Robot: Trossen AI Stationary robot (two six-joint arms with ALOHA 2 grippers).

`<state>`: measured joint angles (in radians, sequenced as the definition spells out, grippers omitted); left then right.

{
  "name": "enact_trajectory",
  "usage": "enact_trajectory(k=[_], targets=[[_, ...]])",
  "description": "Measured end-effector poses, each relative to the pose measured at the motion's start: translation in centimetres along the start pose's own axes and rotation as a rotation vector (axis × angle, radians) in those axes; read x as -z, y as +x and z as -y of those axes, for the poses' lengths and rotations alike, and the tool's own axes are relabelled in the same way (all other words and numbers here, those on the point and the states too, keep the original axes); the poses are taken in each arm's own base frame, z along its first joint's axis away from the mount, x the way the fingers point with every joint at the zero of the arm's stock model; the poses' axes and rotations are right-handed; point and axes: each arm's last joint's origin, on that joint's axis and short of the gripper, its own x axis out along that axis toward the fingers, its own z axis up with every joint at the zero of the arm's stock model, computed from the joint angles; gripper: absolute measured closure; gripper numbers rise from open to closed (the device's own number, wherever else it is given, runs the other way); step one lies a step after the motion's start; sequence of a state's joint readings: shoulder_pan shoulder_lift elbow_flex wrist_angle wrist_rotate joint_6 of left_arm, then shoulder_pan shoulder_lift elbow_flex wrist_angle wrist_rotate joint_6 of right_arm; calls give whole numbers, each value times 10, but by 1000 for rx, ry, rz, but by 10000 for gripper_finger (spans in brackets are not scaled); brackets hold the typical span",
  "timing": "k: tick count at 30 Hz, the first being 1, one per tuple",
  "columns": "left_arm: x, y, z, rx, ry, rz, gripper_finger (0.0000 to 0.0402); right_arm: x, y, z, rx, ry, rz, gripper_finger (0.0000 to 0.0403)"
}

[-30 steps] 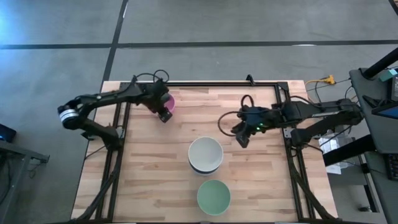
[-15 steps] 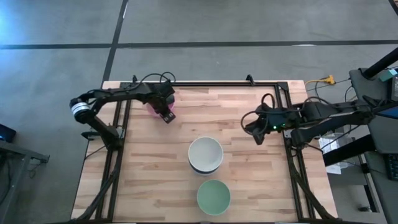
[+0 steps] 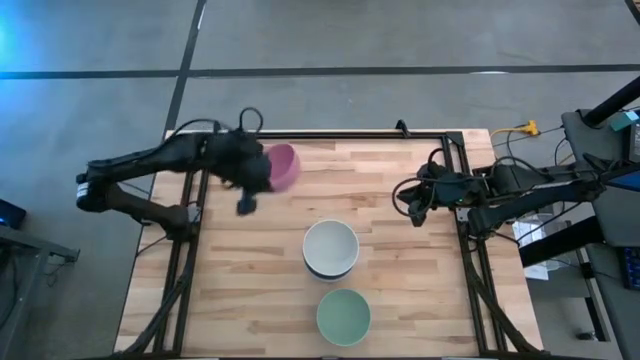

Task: Nest bowls inside each other
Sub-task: Stack the pink bowl on top of the white bowl

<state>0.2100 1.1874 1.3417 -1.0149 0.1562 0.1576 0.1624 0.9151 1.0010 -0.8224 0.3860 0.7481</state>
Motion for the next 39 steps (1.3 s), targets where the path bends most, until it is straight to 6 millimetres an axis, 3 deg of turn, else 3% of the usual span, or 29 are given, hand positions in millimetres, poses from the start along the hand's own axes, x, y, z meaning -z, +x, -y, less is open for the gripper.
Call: enact_trajectory(k=[3,6,11,15,18,23,28,39], targets=[[-13,-14,37,108,244,37,401,-1,5,0,23,1,-4,334],[-32,-16,71,206,429,51,401,0,8,0,36,0,-9,333],[-68,10,126,196,706,-71,402,1,10,0,40,-3,-23,335],[-87,41,151,166,894,-279,402,2,9,0,18,-4,-47,332],[-99,63,160,173,948,-360,402,3,8,0,-8,-10,-70,334],[-120,84,165,174,1014,-308,402,7,9,0,-39,-70,-109,337],[-116,106,163,211,998,-362,402,13,10,-1,-52,-76,-129,338],[-109,121,163,258,992,-406,402,27,11,-5,-84,-84,-171,342]])
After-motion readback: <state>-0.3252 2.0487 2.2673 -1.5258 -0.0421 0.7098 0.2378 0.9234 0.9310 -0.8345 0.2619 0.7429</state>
